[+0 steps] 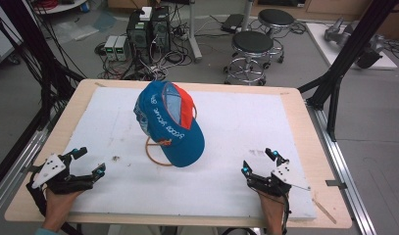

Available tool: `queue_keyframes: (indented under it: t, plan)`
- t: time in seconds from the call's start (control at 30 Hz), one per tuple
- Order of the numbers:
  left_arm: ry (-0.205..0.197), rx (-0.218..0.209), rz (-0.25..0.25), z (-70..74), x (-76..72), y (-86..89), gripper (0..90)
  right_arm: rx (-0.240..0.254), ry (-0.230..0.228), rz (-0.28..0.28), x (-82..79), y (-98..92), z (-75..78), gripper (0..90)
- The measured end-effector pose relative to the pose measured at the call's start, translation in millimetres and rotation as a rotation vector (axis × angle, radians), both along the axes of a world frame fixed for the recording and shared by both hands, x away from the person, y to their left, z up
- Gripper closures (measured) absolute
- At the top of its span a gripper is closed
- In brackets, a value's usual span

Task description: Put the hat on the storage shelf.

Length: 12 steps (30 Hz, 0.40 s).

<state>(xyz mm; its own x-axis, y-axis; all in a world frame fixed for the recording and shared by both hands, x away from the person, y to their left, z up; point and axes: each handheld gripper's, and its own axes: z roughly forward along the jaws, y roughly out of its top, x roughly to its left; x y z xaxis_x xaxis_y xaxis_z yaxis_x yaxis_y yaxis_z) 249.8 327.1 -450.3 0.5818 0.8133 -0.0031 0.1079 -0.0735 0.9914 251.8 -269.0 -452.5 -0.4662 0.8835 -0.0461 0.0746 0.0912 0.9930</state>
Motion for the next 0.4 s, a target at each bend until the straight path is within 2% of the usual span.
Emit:
queue_keyframes:
  t: [0.2,0.4]
  plan:
    - [0.008,0.004,0.013,-0.1,0.5,-0.6,8.6,0.004,0.000,-0.003,0.0,-0.3,-0.1,10.3]
    - [-0.010,0.026,0.023,-0.2,-1.4,-3.1,8.8,0.010,0.005,0.002,0.4,-1.3,0.0,10.3]
